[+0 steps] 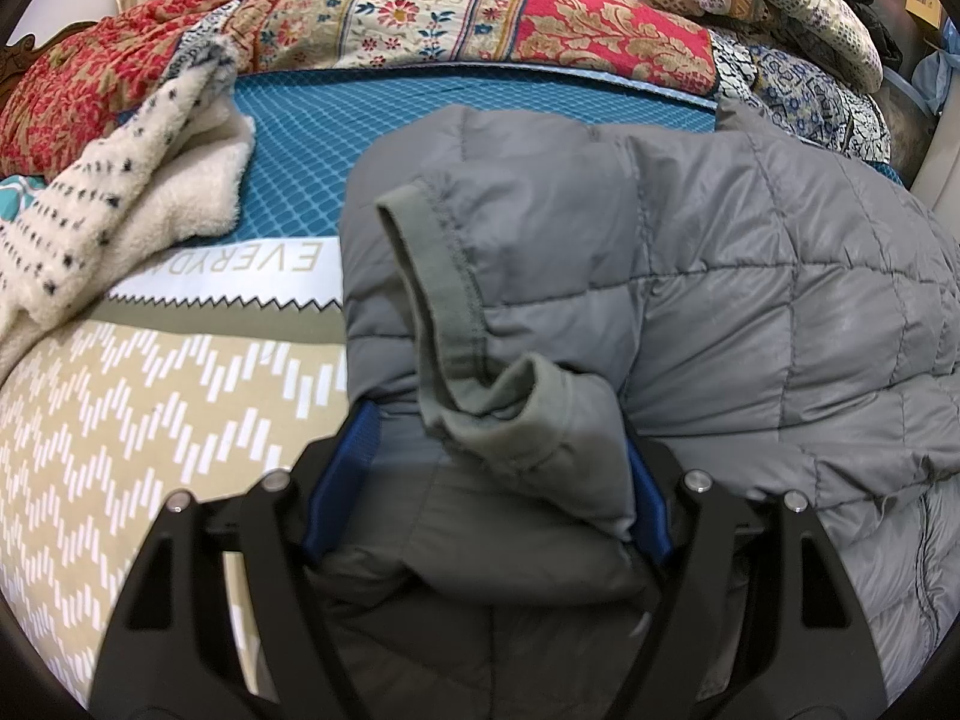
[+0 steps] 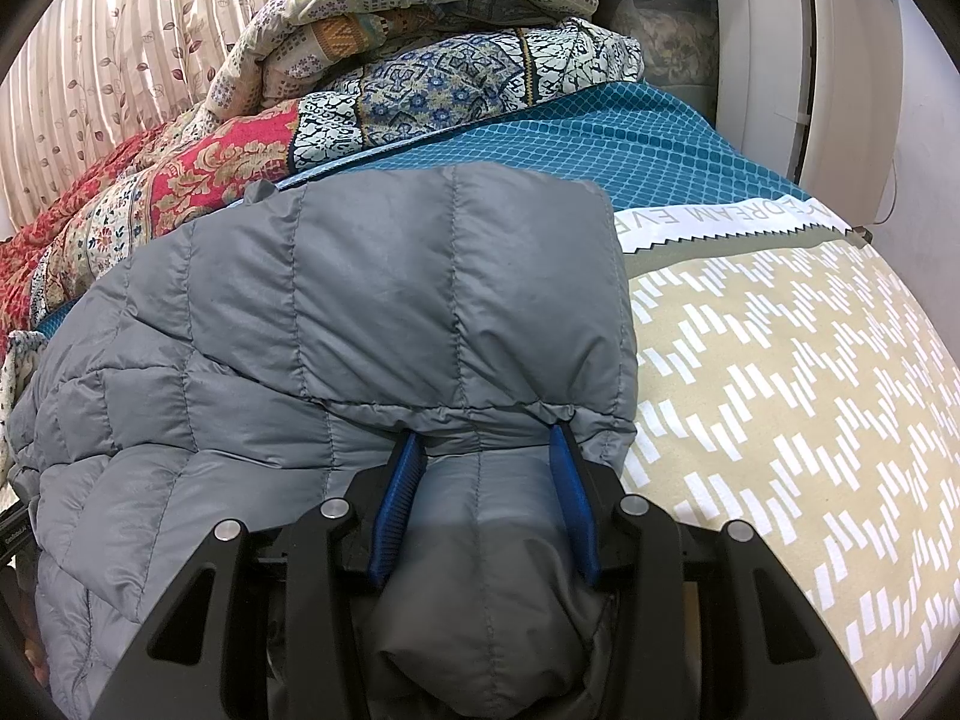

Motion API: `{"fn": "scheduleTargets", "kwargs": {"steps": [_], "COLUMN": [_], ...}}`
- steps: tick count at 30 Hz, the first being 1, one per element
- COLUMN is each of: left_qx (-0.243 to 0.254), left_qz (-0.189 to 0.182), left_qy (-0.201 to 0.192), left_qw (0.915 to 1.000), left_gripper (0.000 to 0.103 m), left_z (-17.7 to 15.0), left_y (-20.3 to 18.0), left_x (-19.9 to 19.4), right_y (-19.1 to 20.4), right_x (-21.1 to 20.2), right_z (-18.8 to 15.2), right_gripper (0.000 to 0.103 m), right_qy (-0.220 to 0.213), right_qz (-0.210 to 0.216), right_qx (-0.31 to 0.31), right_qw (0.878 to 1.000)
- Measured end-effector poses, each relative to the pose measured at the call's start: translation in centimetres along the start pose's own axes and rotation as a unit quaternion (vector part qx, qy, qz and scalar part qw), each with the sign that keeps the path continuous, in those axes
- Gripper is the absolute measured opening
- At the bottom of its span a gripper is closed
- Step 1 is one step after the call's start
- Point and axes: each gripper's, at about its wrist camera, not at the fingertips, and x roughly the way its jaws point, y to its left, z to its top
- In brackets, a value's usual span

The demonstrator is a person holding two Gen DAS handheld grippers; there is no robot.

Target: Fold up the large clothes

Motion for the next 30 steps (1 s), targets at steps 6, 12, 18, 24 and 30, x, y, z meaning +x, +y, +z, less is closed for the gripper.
{"fn": "scheduleTargets", "kwargs": {"steps": [6,12,18,24,30], "left_qx": [0.000,-0.001,-0.001,-0.002,-0.002], "left_qz": [0.000,0.000,0.000,0.000,0.000], "left_qy": [0.000,0.000,0.000,0.000,0.000], "left_qw": [1.0000,1.0000,1.0000,1.0000,1.0000], "left_gripper": [0.072,0.072,0.072,0.072,0.072], "left_z": [0.00,0.00,0.00,0.00,0.00], "left_y": [-0.06,-0.01,-0.01,0.01,0.00], "left_x": [-0.02,-0.01,-0.02,-0.02,-0.03], "right_y": [-0.05,-0.07,-0.08,0.05,-0.10], "right_x": [0.01,0.02,0.02,0.06,0.07], "right_z": [-0.03,-0.03,-0.02,-0.03,-0.06], "right_gripper": [0.018,0.018,0.018,0.018,0.018], "right_qy": [0.000,0.000,0.000,0.000,0.000], "right_qz": [0.001,0.001,0.003,0.003,0.003], "right_qx": [0.000,0.001,0.001,0.001,0.001], "right_qw": [1.000,1.000,1.000,1.000,1.000]}}
